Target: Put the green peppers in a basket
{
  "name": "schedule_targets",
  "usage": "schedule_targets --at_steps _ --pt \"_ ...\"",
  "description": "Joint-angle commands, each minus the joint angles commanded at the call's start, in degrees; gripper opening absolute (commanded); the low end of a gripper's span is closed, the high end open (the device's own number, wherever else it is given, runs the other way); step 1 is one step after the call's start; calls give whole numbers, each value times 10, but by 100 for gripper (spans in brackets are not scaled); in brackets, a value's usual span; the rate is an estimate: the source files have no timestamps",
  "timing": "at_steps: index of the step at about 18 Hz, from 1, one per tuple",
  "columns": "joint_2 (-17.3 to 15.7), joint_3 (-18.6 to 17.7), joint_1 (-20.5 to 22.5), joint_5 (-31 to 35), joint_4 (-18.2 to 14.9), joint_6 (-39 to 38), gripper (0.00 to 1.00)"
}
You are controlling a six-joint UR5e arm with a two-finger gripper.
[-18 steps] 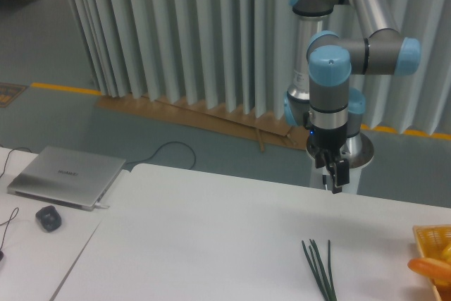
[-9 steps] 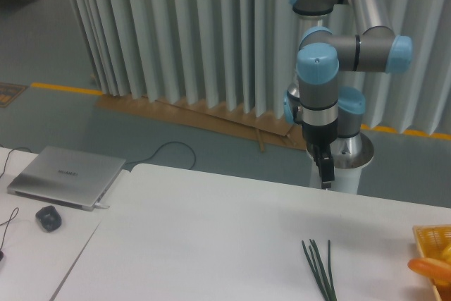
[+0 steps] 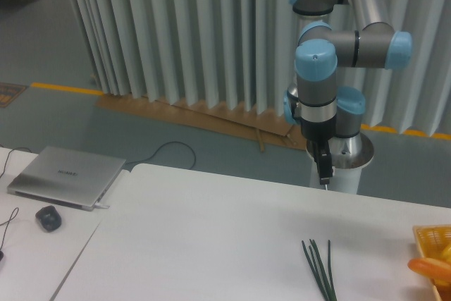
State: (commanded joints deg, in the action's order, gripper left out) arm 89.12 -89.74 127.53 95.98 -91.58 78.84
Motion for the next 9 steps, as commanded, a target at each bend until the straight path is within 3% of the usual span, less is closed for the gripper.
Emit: schedule_targets --at_steps 6,9 --pt "5 -2 0 -5 0 16 100" --pt "10 -1 1 -48 4 20 100"
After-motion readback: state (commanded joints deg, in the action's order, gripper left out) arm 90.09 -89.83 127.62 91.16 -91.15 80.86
